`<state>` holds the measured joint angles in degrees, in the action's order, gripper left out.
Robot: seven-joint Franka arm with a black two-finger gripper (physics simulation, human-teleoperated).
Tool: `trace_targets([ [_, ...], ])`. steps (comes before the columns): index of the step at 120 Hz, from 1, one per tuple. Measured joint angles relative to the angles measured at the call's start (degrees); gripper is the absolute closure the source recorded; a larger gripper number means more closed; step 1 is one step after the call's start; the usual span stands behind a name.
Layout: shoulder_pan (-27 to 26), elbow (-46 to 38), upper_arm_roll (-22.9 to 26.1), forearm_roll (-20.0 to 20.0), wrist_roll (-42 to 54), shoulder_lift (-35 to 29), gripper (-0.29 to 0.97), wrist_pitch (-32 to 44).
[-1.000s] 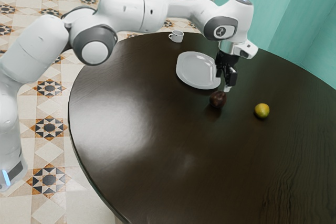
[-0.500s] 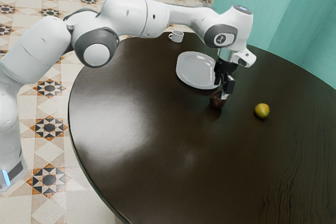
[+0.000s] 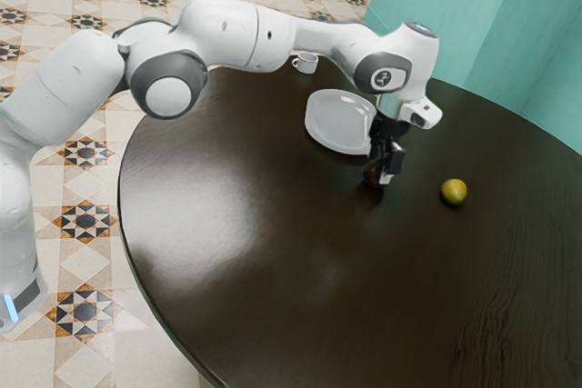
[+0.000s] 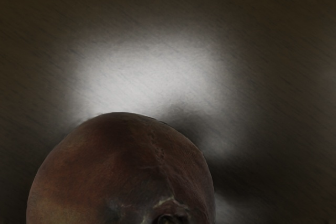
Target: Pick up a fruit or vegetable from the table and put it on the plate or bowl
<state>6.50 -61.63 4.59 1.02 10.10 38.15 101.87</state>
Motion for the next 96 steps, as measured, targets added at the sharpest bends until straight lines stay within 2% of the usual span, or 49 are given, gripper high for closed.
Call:
trace_targets([
  [34,0.3,0.0,-0.1,0.1,0.4,1.6,0.01,0.1],
  [69,0.3,0.0,-0.1,0.0,0.4,1.8,0.3,0.2],
  [96,0.3,0.1,-0.1,-0.6,0.4,1.7,0.33,0.4],
])
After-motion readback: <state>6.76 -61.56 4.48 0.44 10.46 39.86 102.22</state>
